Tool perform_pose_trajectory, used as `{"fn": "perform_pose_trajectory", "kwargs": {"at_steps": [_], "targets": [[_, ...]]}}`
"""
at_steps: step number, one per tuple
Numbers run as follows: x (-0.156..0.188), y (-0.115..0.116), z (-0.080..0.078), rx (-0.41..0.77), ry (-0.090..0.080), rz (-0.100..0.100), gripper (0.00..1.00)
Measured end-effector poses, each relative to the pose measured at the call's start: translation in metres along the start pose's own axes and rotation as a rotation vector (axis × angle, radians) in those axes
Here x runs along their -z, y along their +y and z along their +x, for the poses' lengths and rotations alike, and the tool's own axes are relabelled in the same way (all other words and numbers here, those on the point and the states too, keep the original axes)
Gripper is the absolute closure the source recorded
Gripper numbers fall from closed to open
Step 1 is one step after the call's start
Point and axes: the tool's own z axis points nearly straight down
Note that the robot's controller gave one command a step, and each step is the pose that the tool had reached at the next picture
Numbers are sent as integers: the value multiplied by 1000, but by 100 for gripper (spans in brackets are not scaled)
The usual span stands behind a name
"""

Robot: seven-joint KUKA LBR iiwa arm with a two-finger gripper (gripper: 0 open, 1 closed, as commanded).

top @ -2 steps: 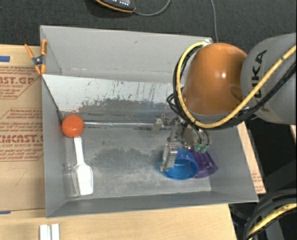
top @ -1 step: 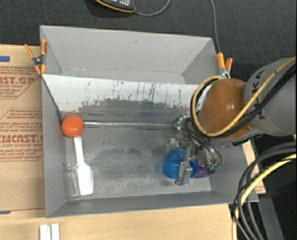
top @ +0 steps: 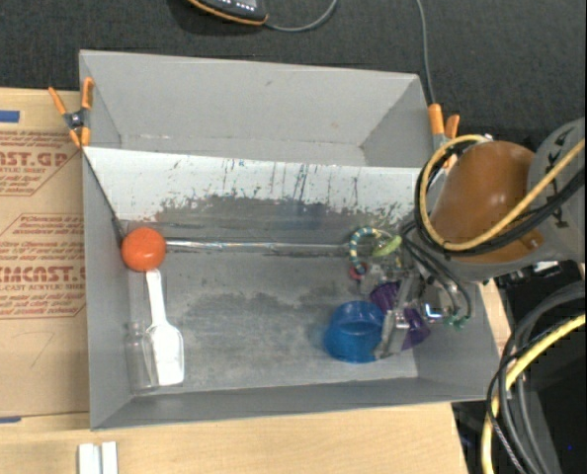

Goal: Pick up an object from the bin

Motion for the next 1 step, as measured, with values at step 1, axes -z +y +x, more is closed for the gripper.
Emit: {"fn": "perform_pose_trajectory", "kwargs": {"at_steps": [1], "targets": [[-26, -10, 18, 126, -2, 3, 0]]}}
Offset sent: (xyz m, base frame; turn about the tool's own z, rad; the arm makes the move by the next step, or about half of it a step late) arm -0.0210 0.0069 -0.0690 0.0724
